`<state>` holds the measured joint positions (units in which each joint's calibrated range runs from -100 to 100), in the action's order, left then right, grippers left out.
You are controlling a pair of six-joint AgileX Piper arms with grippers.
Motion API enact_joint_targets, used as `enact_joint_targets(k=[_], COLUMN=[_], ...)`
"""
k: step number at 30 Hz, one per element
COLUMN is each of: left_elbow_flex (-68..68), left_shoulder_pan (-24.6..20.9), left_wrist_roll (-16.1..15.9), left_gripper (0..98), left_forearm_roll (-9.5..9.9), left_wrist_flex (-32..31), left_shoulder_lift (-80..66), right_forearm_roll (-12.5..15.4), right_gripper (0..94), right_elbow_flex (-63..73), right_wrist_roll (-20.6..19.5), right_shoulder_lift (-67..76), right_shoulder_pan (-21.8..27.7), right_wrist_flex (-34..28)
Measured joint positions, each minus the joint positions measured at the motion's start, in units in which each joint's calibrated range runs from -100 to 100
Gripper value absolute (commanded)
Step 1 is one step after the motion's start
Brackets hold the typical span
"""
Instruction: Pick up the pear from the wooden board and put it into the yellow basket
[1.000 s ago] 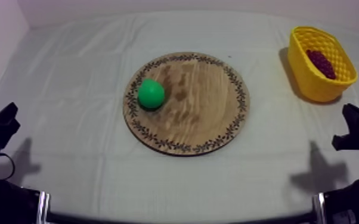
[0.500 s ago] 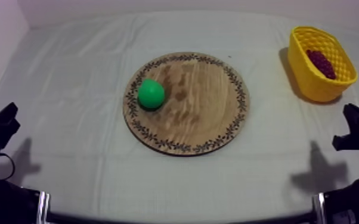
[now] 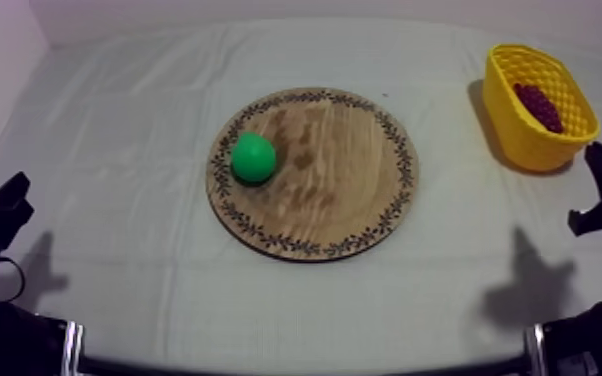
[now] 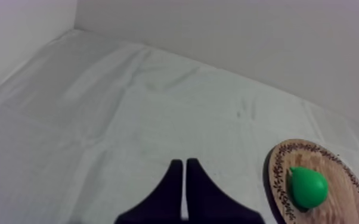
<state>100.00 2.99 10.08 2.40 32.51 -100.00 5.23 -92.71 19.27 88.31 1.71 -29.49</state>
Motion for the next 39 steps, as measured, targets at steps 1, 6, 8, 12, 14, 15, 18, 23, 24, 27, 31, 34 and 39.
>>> enact_joint_targets(k=[1,6,8,12,14,15,18,23,24,27,31,34,39], left_elbow_flex=[0.00,0.00,0.00,0.00,0.00,0.00,0.00,0.00,0.00,0.00,0.00,0.00,0.00], left_shoulder_pan=[0.00,0.00,0.00,0.00,0.00,0.00,0.00,0.00,0.00,0.00,0.00,0.00,0.00], left_wrist_roll=[0.00,0.00,0.00,0.00,0.00,0.00,0.00,0.00,0.00,0.00,0.00,0.00,0.00], left_gripper=[0.1,0.1,0.1,0.1,0.1,0.1,0.1,0.1,0.1,0.1,0.1,0.1,0.1], left_forearm_roll=[0.00,0.00,0.00,0.00,0.00,0.00,0.00,0.00,0.00,0.00,0.00,0.00,0.00], left_wrist_flex=[0.00,0.00,0.00,0.00,0.00,0.00,0.00,0.00,0.00,0.00,0.00,0.00,0.00], left_shoulder_lift=[0.00,0.00,0.00,0.00,0.00,0.00,0.00,0.00,0.00,0.00,0.00,0.00,0.00], right_forearm_roll=[0.19,3.24,4.65,7.05,7.69,7.69,5.63,0.94,0.16,-2.60,-5.72,-8.70,-13.70], right_gripper=[0.6,0.6,0.6,0.6,0.6,0.6,0.6,0.6,0.6,0.6,0.6,0.6,0.5], right_elbow_flex=[1.40,11.73,16.89,26.96,31.70,34.37,42.30,57.89,60.36,68.87,79.90,86.86,97.13], right_wrist_roll=[0.39,2.65,3.65,5.97,6.94,7.07,6.69,2.18,0.69,-3.25,-8.13,-11.74,-18.01], right_shoulder_lift=[-1.21,-10.51,-14.46,-23.46,-27.92,-30.47,-38.14,-50.34,-52.24,-59.14,-67.19,-72.63,-81.49], right_shoulder_pan=[-0.16,-1.04,-1.68,-3.54,-4.72,-5.37,-7.51,-12.03,-13.00,-15.58,-18.77,-21.44,-26.08], right_wrist_flex=[-0.59,-4.08,-5.80,-8.57,-9.51,-9.78,-12.52,-20.02,-21.36,-25.75,-32.19,-37.07,-46.29])
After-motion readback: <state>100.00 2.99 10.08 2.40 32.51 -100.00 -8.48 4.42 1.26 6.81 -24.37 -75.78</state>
